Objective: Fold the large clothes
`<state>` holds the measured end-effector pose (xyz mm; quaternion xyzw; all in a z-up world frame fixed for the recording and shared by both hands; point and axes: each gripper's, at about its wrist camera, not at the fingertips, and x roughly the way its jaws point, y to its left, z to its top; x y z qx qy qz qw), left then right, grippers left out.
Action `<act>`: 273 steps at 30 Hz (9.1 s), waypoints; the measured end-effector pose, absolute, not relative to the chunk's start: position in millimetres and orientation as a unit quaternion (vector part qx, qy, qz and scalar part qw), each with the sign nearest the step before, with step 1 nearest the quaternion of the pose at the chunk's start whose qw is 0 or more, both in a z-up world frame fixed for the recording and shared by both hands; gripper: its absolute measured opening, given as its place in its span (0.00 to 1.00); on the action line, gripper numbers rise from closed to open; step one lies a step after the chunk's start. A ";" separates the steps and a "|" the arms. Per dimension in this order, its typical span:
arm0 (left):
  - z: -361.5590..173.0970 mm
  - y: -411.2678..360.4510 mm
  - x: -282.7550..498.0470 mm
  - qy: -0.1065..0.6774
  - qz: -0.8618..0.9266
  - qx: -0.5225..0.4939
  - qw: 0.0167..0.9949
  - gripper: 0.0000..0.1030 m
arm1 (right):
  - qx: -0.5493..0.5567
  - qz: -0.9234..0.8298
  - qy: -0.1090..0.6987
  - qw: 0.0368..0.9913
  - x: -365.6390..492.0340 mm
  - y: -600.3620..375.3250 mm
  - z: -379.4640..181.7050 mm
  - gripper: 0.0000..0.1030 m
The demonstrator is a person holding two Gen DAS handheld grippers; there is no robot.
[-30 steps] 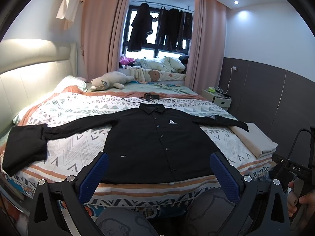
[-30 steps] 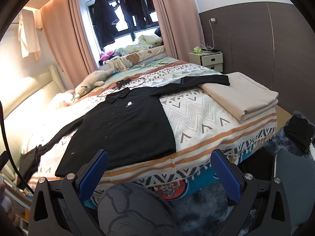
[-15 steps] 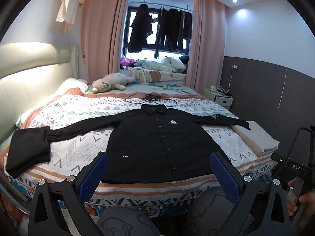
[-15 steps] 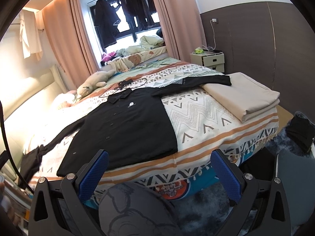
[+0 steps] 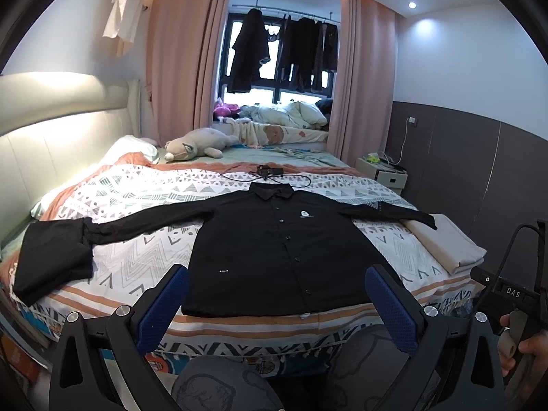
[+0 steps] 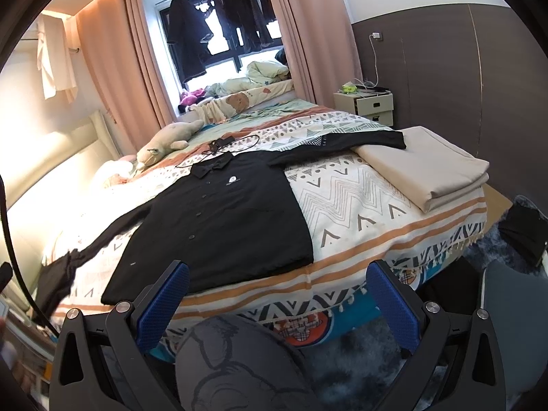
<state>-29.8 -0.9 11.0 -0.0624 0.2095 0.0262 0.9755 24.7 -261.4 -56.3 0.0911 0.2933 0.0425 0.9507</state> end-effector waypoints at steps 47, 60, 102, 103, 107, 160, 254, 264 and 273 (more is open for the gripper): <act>-16.1 68.6 46.0 0.243 0.048 -0.131 0.960 1.00 | 0.051 0.089 0.319 0.942 117.2 -191.7 -70.8 1.00; -42.2 133.2 110.7 0.276 0.112 -0.193 0.935 0.99 | 0.041 0.148 0.342 0.927 216.5 -121.4 -85.0 1.00; -98.5 461.5 198.6 0.317 0.339 -0.384 0.798 0.75 | 0.067 0.256 0.426 0.865 479.6 125.0 -140.4 0.71; -104.2 466.1 202.4 0.325 0.341 -0.388 0.792 0.75 | 0.065 0.261 0.430 0.862 482.6 129.9 -144.2 0.67; -125.1 479.3 218.2 0.355 0.349 -0.380 0.779 0.75 | 0.069 0.278 0.451 0.846 494.4 141.7 -163.2 0.57; 155.1 313.7 359.4 0.283 0.192 -0.133 0.930 0.05 | 0.209 0.263 0.500 0.798 507.8 51.9 -184.3 0.81; -168.3 163.2 477.6 0.427 0.086 -0.262 0.861 0.64 | 0.452 -0.019 0.230 0.862 511.4 -344.7 -183.6 0.06; -151.0 185.4 462.8 0.403 0.069 -0.296 0.863 0.64 | 0.400 0.089 0.216 0.886 520.3 -274.7 -133.9 0.06; -150.6 200.8 455.8 0.398 0.063 -0.328 0.854 0.64 | 0.339 0.156 0.275 0.886 542.4 -195.9 -141.8 0.06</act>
